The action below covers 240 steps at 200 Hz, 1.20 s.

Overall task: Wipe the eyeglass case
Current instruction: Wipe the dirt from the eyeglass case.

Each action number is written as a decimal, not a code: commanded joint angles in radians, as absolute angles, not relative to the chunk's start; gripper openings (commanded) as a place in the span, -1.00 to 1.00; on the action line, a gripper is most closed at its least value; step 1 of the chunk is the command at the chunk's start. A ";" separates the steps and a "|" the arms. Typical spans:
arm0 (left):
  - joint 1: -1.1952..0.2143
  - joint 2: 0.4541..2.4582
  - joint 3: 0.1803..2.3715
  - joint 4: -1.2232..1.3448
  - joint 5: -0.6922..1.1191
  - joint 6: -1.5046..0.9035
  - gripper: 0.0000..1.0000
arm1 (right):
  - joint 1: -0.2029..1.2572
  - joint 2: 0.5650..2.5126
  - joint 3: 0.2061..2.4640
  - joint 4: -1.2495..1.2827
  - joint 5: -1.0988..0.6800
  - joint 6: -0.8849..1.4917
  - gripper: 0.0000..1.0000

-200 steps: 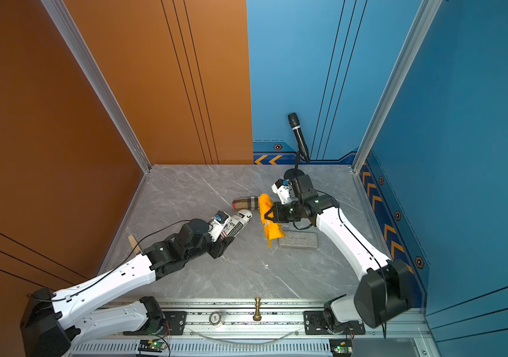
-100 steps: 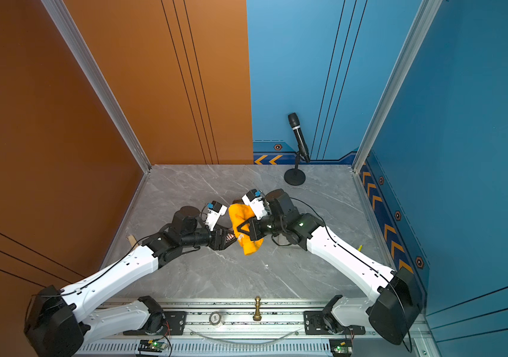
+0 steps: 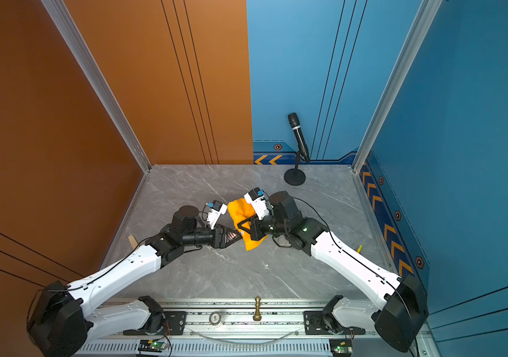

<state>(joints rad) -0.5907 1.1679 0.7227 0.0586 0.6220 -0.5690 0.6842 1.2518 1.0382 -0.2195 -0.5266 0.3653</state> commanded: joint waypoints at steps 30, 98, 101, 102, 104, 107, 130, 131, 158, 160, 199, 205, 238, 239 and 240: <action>-0.579 1.120 0.708 0.213 0.711 -0.595 -0.37 | 0.451 1.212 0.963 -0.220 -0.549 0.382 -1.00; -0.566 1.177 0.705 0.327 0.740 -0.663 -0.37 | 0.668 1.213 0.879 0.001 -0.508 0.505 -1.00; -0.566 1.178 0.705 0.330 0.742 -0.665 -0.37 | 0.666 1.218 0.876 0.007 -0.508 0.506 -1.00; -0.566 1.178 0.706 0.331 0.743 -0.665 -0.37 | 0.664 1.220 0.874 0.008 -0.509 0.506 -1.00; -0.565 1.178 0.706 0.334 0.744 -0.667 -0.37 | 0.660 1.222 0.872 0.008 -0.508 0.504 -1.00; -0.564 1.180 0.706 0.338 0.748 -0.671 -0.38 | 0.655 1.226 0.872 0.004 -0.506 0.500 -1.00; -0.560 1.174 0.705 0.347 0.768 -0.685 -0.37 | 0.540 1.231 0.854 -0.017 -0.519 0.462 -1.00; -0.560 1.174 0.706 0.347 0.768 -0.685 -0.37 | 0.532 1.231 0.852 -0.017 -0.521 0.462 -1.00; -0.555 1.148 0.696 0.328 0.771 -0.685 -0.38 | 0.354 1.214 0.873 -0.061 -0.566 0.443 -1.00; -0.555 1.146 0.696 0.325 0.771 -0.684 -0.37 | 0.347 1.211 0.879 -0.067 -0.566 0.441 -1.00; -0.557 1.134 0.739 0.147 0.735 -0.558 -0.40 | 0.279 1.174 0.989 -0.178 -0.579 0.426 -1.00; -0.565 1.135 0.758 0.087 0.705 -0.512 -0.43 | 0.275 1.173 1.008 -0.199 -0.584 0.431 -1.00; -0.643 1.184 0.922 -0.231 0.490 -0.213 -0.43 | 0.256 1.200 1.182 -0.413 -0.603 0.416 -1.00; -0.648 1.186 0.926 -0.240 0.481 -0.205 -0.43 | 0.255 1.200 1.188 -0.419 -0.604 0.417 -1.00; -0.651 1.189 0.930 -0.249 0.474 -0.195 -0.43 | 0.255 1.201 1.191 -0.424 -0.605 0.415 -1.00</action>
